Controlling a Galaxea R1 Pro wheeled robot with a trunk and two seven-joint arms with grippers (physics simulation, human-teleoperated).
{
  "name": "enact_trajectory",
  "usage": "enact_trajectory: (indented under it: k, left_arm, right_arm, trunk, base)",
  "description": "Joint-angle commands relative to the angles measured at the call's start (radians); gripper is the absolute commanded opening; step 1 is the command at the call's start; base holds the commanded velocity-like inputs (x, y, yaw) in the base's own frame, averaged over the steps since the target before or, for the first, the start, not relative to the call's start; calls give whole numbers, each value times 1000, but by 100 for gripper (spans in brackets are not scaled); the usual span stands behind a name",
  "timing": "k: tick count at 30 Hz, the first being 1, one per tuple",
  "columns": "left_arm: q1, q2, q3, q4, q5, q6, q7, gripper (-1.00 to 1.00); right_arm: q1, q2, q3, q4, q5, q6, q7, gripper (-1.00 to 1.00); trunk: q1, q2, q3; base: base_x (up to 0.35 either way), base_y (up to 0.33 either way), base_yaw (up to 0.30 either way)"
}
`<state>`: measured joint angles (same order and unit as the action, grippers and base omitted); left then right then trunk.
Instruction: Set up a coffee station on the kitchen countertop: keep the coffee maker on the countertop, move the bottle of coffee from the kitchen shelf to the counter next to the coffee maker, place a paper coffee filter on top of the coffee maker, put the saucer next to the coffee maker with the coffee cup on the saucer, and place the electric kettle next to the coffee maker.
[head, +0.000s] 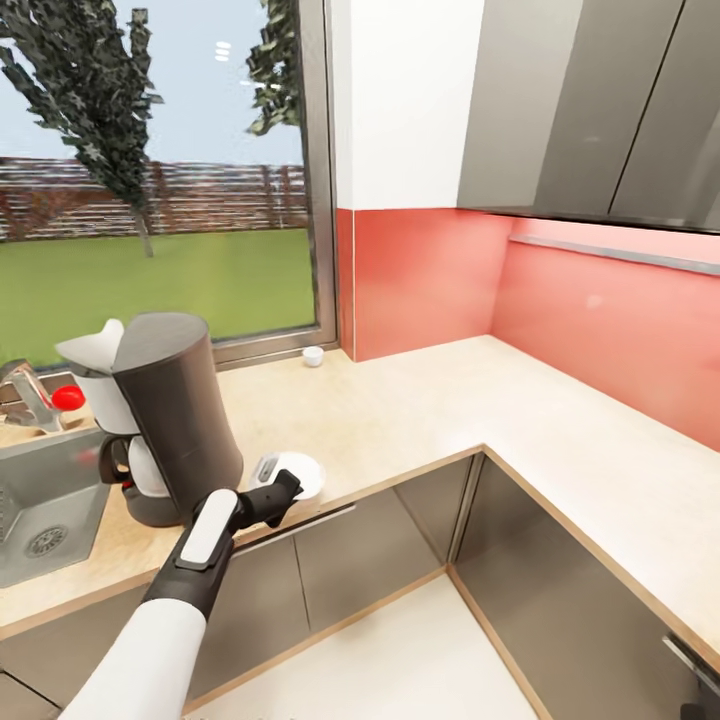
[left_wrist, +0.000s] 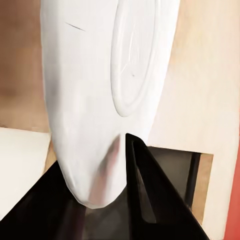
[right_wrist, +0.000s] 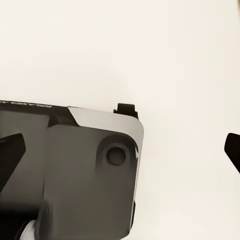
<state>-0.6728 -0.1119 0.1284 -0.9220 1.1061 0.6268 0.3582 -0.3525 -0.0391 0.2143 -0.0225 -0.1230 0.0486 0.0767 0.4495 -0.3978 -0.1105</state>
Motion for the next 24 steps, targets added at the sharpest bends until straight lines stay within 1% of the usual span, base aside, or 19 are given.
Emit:
enact_trajectory:
  k: [1,7,12,19,24]
  left_arm:
    - [7,-1,3,-1,11,3,11,-100]
    - [17,-1,1,-2,11,-22,11,-100]
    - [18,-1,2,-2,9,-27,11,-100]
    - [20,1,3,-1,9,-27,13,-100]
    - [23,2,4,-1,9,-27,13,-100]
  right_arm:
    - [0,0,8,-2,-11,6,3,100]
    - [0,-1,8,-3,-12,5,3,100]
    - [0,-1,8,-2,-12,5,3,100]
    - [0,-1,8,-2,-12,5,3,100]
    - [0,-1,8,-2,-12,5,3,100]
  trunk:
    - [1,-2,-3]
    - [1,-2,-6]
    - [1,-2,-6]
    - [1,-2,-6]
    - [1,-2,-6]
  base:
    - [0,0,140]
    - [11,0,61]
    - [227,0,3]
    - [51,0,0]
    - [229,36,0]
